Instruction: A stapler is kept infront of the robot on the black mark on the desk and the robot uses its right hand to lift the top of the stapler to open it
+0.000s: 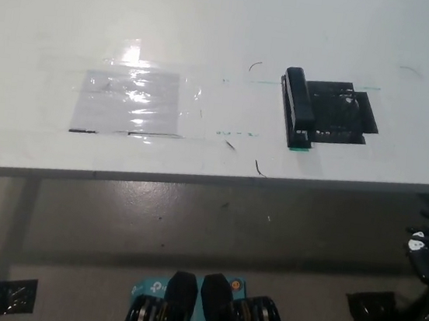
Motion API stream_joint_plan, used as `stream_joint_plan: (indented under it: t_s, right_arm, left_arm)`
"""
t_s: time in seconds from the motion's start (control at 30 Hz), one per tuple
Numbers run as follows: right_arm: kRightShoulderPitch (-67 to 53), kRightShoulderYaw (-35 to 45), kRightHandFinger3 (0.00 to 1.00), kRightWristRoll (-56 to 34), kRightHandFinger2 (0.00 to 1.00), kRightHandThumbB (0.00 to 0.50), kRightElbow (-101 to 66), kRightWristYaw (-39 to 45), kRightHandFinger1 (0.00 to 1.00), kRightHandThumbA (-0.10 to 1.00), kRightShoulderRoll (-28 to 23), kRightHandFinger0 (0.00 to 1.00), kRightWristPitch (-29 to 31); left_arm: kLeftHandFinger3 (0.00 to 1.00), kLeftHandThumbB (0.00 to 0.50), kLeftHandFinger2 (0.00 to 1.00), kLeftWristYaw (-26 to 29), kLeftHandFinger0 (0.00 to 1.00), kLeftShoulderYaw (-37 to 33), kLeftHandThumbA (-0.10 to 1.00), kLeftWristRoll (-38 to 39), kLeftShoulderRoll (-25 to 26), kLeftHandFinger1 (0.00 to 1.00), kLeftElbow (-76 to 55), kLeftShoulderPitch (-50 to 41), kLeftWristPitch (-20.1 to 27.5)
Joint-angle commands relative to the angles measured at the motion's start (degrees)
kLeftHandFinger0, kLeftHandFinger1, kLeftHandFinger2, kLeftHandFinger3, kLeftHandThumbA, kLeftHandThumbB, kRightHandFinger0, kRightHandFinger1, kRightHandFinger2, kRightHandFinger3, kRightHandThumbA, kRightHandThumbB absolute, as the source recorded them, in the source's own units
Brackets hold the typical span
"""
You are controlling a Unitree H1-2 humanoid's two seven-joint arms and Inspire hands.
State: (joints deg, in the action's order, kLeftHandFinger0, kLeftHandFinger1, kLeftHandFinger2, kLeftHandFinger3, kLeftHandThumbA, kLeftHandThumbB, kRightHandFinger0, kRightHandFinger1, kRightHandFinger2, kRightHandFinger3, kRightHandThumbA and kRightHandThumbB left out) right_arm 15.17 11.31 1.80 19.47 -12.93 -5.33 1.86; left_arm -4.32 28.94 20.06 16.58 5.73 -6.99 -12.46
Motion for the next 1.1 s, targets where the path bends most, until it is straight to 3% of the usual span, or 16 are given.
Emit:
stream_joint_plan:
  t_s: [0.0,0.2,0.33,0.43,0.5,0.6,0.67,1.0,1.07]
  right_arm:
    - [2.1,0.8,0.65,-1.8,0.39,0.000,-5.9,-0.2,0.26,0.22,0.5,0.22,-1.1]
    - [5.1,-0.9,0.65,-3.4,0.37,0.000,-14.1,2.0,0.26,0.28,2.1,0.23,-5.4]
    - [6.9,-1.7,0.65,-5.8,0.36,0.000,-18.6,3.1,0.26,0.24,3.6,0.24,-8.2]
    - [9.4,-3.2,0.70,-7.3,0.40,0.002,-21.6,4.3,0.29,0.32,5.1,0.28,-10.5]
    - [10.5,-3.6,0.70,-7.5,0.39,0.000,-22.7,4.0,0.27,0.29,5.9,0.27,-12.5]
    - [12.3,-3.7,0.71,-8.2,0.41,0.000,-22.5,3.8,0.29,0.21,6.9,0.29,-14.8]
    - [14.2,-3.4,0.74,-10.4,0.47,0.000,-20.4,4.5,0.34,0.22,8.0,0.32,-16.9]
    - [17.9,-4.9,0.76,-8.5,0.47,0.000,-8.7,2.7,0.33,0.28,12.9,0.29,-13.0]
    - [17.9,-4.1,0.79,-10.3,0.49,0.000,-6.3,2.8,0.37,0.34,15.0,0.35,-14.2]
  left_arm:
    - [0.89,0.135,0.76,-1.0,0.60,0.1,0.30,1.5,1.0,0.61,-0.7,0.0,0.9]
    - [0.92,0.101,0.76,-0.8,0.62,0.1,0.29,2.0,0.9,0.62,-1.2,0.2,0.1]
    - [0.91,0.123,0.77,-0.5,0.61,-0.2,0.30,1.6,0.9,0.63,-0.6,0.3,0.6]
    - [0.93,0.118,0.78,-0.9,0.62,-0.4,0.31,1.9,0.9,0.64,-0.5,0.2,0.9]
    - [0.93,0.120,0.79,-1.1,0.66,-0.5,0.31,1.9,0.8,0.66,-0.3,0.0,1.2]
    - [0.92,0.112,0.77,-1.1,0.63,-0.6,0.32,1.9,0.8,0.64,-0.6,-0.2,1.4]
    - [0.93,0.122,0.77,-1.0,0.66,-0.6,0.31,1.9,0.8,0.66,-0.7,-0.2,1.4]
    - [0.95,0.096,0.80,-0.6,0.63,-0.7,0.30,2.0,0.5,0.64,-0.5,0.2,1.3]
    - [0.92,0.123,0.77,-0.7,0.64,-0.7,0.32,1.7,0.6,0.64,0.3,0.3,2.3]
